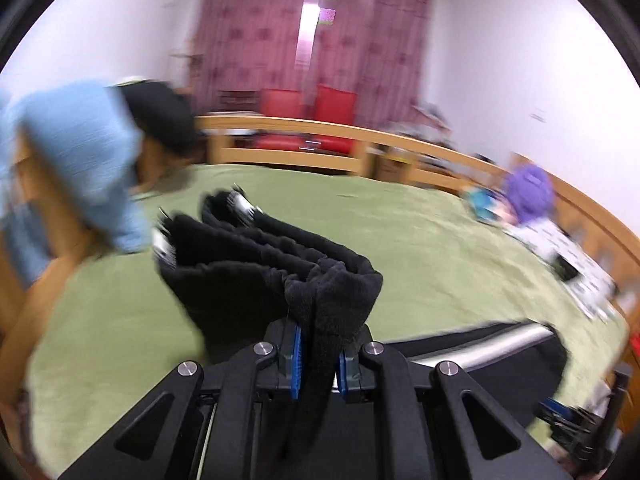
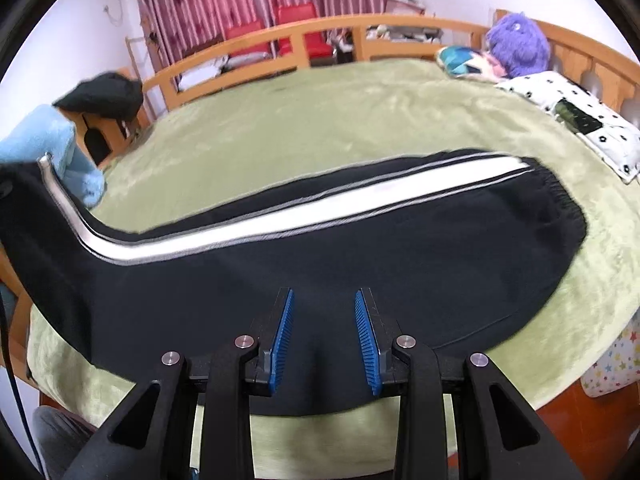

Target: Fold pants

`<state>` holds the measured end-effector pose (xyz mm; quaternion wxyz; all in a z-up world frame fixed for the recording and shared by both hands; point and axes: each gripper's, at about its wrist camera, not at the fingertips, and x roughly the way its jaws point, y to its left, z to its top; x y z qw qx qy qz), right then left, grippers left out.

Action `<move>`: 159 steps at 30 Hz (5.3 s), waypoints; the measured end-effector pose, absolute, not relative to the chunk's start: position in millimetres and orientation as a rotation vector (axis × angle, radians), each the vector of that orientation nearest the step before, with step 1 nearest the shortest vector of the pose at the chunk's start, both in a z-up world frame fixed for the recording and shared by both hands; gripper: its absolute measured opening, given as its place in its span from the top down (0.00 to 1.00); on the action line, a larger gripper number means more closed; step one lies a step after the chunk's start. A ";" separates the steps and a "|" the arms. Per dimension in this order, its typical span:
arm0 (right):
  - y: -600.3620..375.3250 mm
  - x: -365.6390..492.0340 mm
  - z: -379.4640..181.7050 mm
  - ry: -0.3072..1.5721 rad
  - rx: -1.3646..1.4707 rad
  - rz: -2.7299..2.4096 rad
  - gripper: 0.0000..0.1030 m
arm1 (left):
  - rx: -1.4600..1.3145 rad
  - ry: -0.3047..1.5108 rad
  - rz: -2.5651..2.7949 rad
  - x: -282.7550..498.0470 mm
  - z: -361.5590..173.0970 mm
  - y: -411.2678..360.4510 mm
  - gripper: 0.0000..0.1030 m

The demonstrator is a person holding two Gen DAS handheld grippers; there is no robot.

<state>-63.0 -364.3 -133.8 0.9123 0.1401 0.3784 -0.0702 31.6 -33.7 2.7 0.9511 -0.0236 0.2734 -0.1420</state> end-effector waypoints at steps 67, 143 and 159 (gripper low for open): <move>-581.8 -74.0 -232.3 0.865 0.646 -0.458 0.34 | -0.096 1.100 -0.259 125.1 -218.3 -8.3 0.35; -343.8 -57.9 -190.6 0.969 0.379 -0.179 0.51 | -0.472 1.003 -0.104 1.1 -207.3 214.6 0.38; -316.5 -72.3 -173.3 0.946 0.353 -0.177 0.51 | -0.632 0.940 -0.172 10.5 -235.8 194.4 0.47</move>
